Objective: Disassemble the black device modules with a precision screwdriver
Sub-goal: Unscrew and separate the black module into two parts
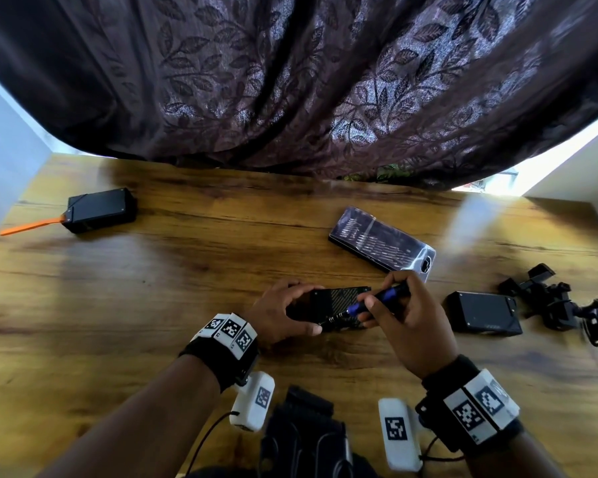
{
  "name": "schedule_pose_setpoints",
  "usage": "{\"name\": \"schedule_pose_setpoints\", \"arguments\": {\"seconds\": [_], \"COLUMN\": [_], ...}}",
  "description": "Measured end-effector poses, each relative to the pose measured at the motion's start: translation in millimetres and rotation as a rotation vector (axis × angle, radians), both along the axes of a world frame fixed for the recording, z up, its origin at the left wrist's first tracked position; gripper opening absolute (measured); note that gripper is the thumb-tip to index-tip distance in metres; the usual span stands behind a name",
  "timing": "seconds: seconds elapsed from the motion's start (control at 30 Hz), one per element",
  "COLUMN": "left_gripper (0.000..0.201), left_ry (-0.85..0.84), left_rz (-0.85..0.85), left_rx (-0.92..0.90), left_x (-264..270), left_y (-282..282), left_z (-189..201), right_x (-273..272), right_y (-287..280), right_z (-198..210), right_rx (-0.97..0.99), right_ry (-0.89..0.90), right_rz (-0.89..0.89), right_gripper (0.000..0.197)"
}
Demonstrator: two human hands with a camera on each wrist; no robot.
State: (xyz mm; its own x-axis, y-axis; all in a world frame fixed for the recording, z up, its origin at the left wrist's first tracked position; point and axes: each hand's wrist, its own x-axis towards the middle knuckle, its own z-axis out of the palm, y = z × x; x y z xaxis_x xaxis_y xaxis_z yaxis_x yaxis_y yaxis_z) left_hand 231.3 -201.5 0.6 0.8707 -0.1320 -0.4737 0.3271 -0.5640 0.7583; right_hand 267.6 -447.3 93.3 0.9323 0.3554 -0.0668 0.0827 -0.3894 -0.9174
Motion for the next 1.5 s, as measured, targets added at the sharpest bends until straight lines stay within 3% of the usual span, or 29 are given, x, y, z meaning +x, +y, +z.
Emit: {"name": "schedule_pose_setpoints", "arguments": {"seconds": [0.17, 0.3, 0.43, 0.63, 0.83, 1.03, 1.2, 1.4, 1.5], "left_gripper": [0.082, 0.083, 0.088, 0.105, 0.094, 0.091, 0.091, 0.095, 0.093], "left_ry": [0.002, -0.026, -0.068, -0.085, -0.15, -0.159, -0.168, -0.182, -0.185], "left_rz": [0.01, 0.006, -0.012, -0.004, 0.0, -0.012, -0.022, -0.023, -0.033], "left_rx": [-0.013, -0.008, 0.037, 0.091, 0.122, 0.135, 0.156, 0.189, 0.187], "left_x": [0, 0, 0, 1, -2, -4, -3, -2, -2], "left_y": [0, 2, 1, -1, -4, -7, -7, -7, -8], "left_z": [-2, -8, -13, -19, -19, -9, -11, -20, -18], "right_x": [6, 11, 11, 10, 9, 3, -1, -9, -7], "right_y": [10, 34, 56, 74, 69, 64, 63, 60, 60], "right_z": [25, 52, 64, 70, 73, 73, 71, 68, 68], "right_rx": [-0.363, -0.583, -0.76, -0.944, -0.923, -0.946, -1.016, -0.927, -0.93], "right_ry": [-0.355, -0.416, -0.469, -0.558, -0.503, -0.46, -0.47, -0.442, -0.415], "right_rz": [0.306, 0.646, 0.798, 0.792, 0.816, 0.689, 0.607, 0.753, 0.723], "right_gripper": [0.024, 0.014, 0.018, 0.027, 0.031, 0.011, 0.022, 0.042, 0.037]}}
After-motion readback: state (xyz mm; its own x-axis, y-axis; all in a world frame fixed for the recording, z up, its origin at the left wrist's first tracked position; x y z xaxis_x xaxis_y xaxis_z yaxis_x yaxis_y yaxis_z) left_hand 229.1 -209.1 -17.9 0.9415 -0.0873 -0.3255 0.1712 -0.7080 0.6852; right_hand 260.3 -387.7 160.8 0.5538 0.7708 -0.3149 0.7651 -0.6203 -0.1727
